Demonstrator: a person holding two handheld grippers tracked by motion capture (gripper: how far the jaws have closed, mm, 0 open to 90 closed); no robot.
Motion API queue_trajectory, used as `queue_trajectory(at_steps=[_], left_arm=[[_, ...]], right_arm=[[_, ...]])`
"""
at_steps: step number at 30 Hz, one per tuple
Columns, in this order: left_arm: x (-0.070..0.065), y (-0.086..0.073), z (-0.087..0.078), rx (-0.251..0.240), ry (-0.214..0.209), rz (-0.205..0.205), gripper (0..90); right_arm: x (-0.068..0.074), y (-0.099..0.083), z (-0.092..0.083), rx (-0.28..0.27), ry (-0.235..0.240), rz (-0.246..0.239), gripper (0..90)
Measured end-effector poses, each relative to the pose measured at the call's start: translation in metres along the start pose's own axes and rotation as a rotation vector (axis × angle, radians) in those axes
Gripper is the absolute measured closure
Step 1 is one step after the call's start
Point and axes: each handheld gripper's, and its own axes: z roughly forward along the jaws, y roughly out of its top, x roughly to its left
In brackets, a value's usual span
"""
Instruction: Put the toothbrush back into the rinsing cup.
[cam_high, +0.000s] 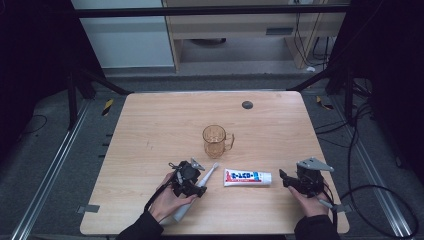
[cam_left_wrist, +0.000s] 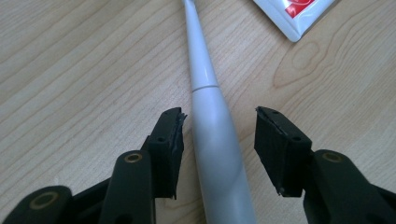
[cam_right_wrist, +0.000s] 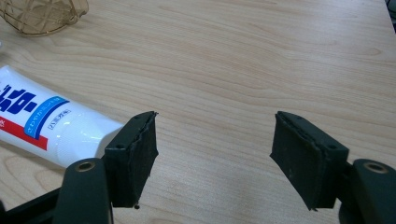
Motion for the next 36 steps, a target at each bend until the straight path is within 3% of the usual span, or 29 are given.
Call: queue_trajectory(at_steps=[36], left_arm=[[0.0058, 0.0039, 0.0065, 0.105, -0.034, -0.023, 66.1]], right_arm=[[-0.0009, 0.0004, 0.0000, 0.009, 0.004, -0.001, 32.9]])
